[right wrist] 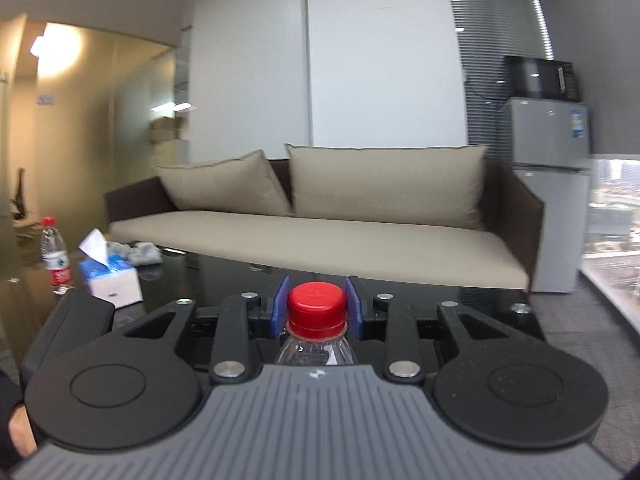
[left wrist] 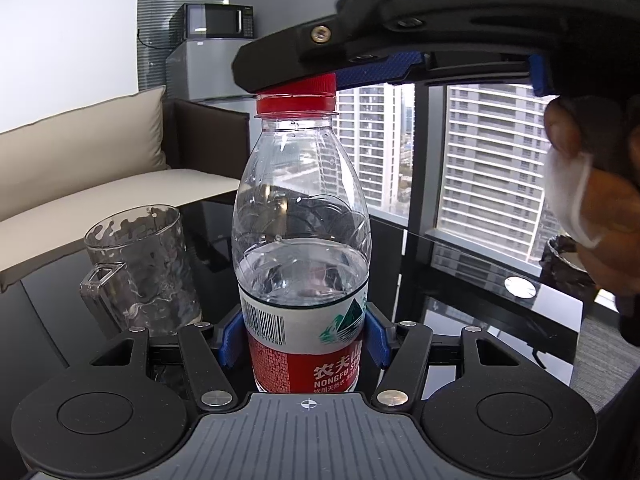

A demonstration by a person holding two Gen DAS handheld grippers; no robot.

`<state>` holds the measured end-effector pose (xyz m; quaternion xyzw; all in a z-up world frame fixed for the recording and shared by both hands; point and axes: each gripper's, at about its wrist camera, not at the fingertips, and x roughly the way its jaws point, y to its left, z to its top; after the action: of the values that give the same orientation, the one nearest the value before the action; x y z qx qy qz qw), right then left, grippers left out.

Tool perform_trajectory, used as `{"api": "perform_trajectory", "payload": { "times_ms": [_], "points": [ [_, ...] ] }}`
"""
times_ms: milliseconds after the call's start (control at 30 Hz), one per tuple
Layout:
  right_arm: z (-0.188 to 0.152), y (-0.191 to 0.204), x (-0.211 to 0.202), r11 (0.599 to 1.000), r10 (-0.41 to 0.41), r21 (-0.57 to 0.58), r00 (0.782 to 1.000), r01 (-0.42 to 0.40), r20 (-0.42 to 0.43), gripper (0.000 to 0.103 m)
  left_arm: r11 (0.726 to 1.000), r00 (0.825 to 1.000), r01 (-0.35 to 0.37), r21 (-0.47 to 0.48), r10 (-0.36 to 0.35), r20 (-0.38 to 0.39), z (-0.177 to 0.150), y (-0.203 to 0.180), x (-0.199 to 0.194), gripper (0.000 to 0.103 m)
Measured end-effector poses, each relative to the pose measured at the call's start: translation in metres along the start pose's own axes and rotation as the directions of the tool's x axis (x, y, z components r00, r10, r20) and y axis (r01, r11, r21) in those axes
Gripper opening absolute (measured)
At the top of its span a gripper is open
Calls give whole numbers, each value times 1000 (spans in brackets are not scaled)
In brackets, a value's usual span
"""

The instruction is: Unscrew bottle cap and pour

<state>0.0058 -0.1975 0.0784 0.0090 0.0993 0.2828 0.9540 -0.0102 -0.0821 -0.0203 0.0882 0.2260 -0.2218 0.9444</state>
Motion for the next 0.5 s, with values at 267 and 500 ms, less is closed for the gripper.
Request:
{"api": "perform_trajectory", "payload": {
  "times_ms": [267, 500],
  "points": [
    [-2, 18, 1, 995, -97, 13, 995, 97, -1, 32, 1000, 1000, -4, 9, 4, -1, 1, -3, 0, 56],
    [-4, 18, 4, 997, -82, -12, 997, 82, 6, 32, 1000, 1000, -1, 4, 1, -2, 2, -2, 0, 56]
  ]
}}
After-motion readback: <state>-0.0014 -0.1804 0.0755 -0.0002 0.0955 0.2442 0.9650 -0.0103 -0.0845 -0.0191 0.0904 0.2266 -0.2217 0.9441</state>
